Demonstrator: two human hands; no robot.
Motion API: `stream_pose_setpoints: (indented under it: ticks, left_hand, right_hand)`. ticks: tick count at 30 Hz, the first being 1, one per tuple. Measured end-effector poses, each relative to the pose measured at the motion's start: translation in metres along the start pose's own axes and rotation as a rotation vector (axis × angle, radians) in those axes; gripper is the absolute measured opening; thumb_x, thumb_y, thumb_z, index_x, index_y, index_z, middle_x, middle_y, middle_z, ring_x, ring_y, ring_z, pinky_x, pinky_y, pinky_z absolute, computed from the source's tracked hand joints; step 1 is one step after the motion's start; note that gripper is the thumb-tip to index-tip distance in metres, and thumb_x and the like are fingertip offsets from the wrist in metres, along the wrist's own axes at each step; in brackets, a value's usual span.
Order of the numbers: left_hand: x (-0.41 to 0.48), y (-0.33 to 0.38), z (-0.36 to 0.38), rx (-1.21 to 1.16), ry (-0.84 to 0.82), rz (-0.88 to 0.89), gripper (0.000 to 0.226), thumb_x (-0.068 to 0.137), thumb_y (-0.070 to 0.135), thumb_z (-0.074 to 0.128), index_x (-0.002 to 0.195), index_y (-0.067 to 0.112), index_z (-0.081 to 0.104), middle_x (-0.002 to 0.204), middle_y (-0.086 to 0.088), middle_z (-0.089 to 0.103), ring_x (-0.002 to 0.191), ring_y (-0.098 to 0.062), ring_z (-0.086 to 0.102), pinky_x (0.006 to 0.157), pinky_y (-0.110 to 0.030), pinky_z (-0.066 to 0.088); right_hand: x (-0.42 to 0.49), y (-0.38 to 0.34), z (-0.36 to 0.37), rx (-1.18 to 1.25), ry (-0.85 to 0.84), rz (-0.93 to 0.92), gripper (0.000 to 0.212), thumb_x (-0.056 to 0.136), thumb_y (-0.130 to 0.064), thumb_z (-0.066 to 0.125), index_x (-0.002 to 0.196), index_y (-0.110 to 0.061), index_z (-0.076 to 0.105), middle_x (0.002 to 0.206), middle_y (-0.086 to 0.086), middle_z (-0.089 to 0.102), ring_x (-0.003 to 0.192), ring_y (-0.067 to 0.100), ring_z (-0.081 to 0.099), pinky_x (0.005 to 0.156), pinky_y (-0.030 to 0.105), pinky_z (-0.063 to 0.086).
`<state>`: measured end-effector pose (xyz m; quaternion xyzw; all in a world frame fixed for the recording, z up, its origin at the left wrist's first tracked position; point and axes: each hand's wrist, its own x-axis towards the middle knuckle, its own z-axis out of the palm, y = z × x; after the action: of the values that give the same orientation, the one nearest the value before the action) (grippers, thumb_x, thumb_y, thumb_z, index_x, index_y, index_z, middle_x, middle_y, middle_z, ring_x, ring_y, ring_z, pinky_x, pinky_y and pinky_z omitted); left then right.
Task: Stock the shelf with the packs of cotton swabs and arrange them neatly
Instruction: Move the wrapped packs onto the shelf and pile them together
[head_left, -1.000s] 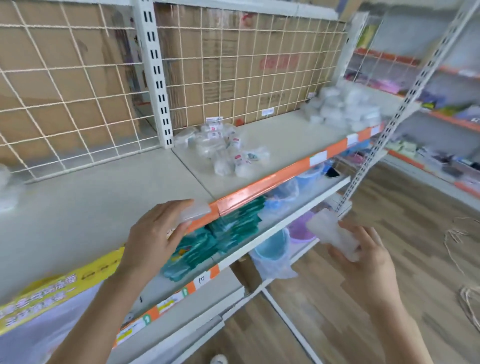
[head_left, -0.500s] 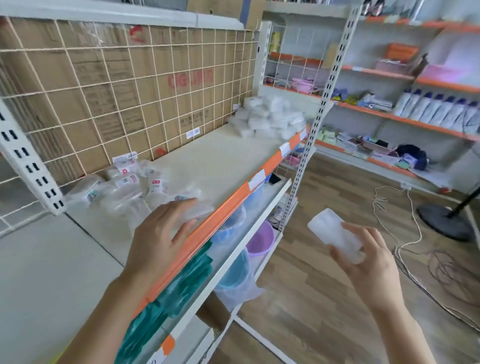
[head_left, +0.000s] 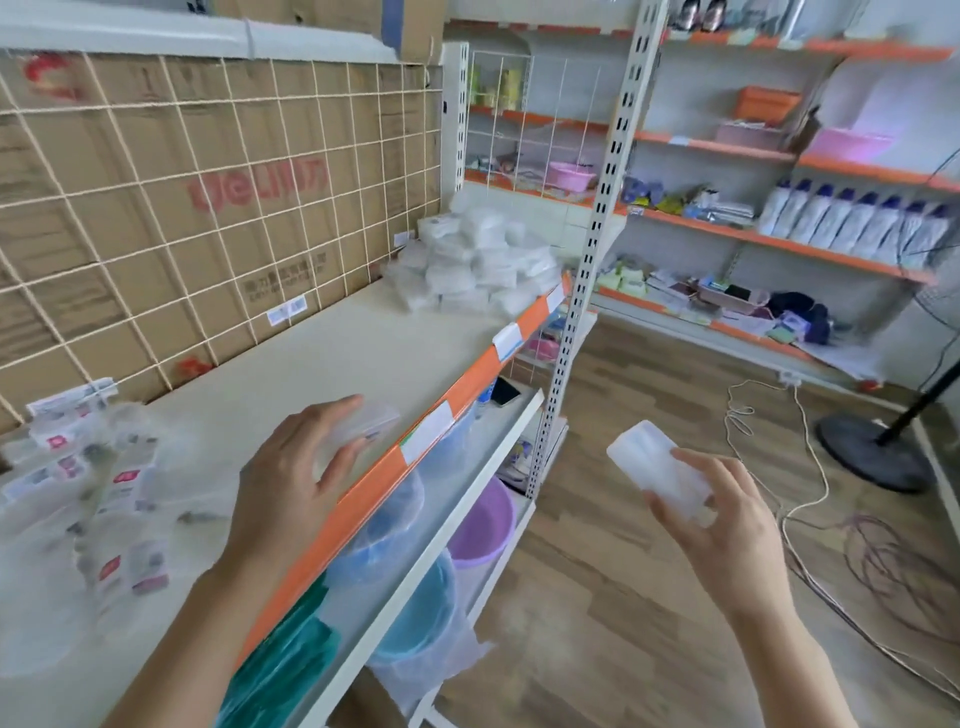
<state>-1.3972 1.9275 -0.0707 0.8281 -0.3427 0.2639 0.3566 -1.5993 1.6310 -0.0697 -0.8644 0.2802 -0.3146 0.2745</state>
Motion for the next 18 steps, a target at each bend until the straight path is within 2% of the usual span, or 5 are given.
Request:
stream_pose_setpoints:
  ticks: [3, 6, 9, 12, 18]
  left_hand:
    - [0.028, 0.011, 0.034, 0.012, 0.038, -0.044, 0.031, 0.086, 0.026, 0.058, 0.116, 0.020, 0.060, 0.108, 0.002, 0.066, 0.097, -0.011, 0.055, 0.077, -0.022, 0.044]
    - [0.053, 0.021, 0.063, 0.028, 0.067, -0.076, 0.031, 0.088, 0.033, 0.052, 0.117, 0.024, 0.057, 0.109, 0.002, 0.065, 0.098, -0.012, 0.055, 0.076, -0.024, 0.044]
    - [0.072, 0.029, 0.086, 0.036, 0.087, -0.098, 0.034, 0.088, 0.039, 0.045, 0.117, 0.025, 0.055, 0.108, 0.002, 0.065, 0.096, -0.013, 0.056, 0.074, -0.027, 0.045]
    - [0.084, 0.027, 0.103, 0.065, 0.079, -0.109, 0.035, 0.088, 0.038, 0.045, 0.117, 0.023, 0.056, 0.107, 0.001, 0.065, 0.095, -0.013, 0.056, 0.074, -0.023, 0.042]
    - [0.120, 0.006, 0.126, 0.091, 0.107, -0.137, 0.034, 0.089, 0.038, 0.045, 0.117, 0.022, 0.055, 0.106, 0.000, 0.065, 0.096, -0.015, 0.056, 0.071, -0.028, 0.046]
  right_hand:
    - [0.048, 0.020, -0.001, 0.030, 0.007, -0.033, 0.041, 0.073, -0.024, 0.079, 0.111, -0.024, 0.062, 0.103, -0.011, 0.052, 0.073, 0.001, 0.054, 0.066, 0.028, 0.037]
    - [0.093, 0.038, -0.001, 0.022, -0.008, -0.070, 0.041, 0.073, -0.024, 0.079, 0.110, -0.024, 0.063, 0.102, -0.012, 0.051, 0.070, 0.006, 0.051, 0.063, 0.025, 0.037]
    - [0.135, 0.054, 0.003, 0.023, -0.045, -0.102, 0.040, 0.073, -0.023, 0.079, 0.109, -0.025, 0.063, 0.101, -0.014, 0.051, 0.067, 0.006, 0.053, 0.061, 0.010, 0.035]
    - [0.170, 0.067, 0.015, 0.035, -0.094, -0.103, 0.040, 0.073, -0.024, 0.079, 0.109, -0.024, 0.063, 0.101, -0.014, 0.051, 0.062, 0.008, 0.054, 0.063, 0.003, 0.035]
    - [0.229, 0.069, 0.052, 0.065, -0.153, -0.138, 0.038, 0.073, -0.025, 0.078, 0.108, -0.023, 0.063, 0.102, -0.013, 0.052, 0.061, 0.008, 0.055, 0.060, 0.007, 0.035]
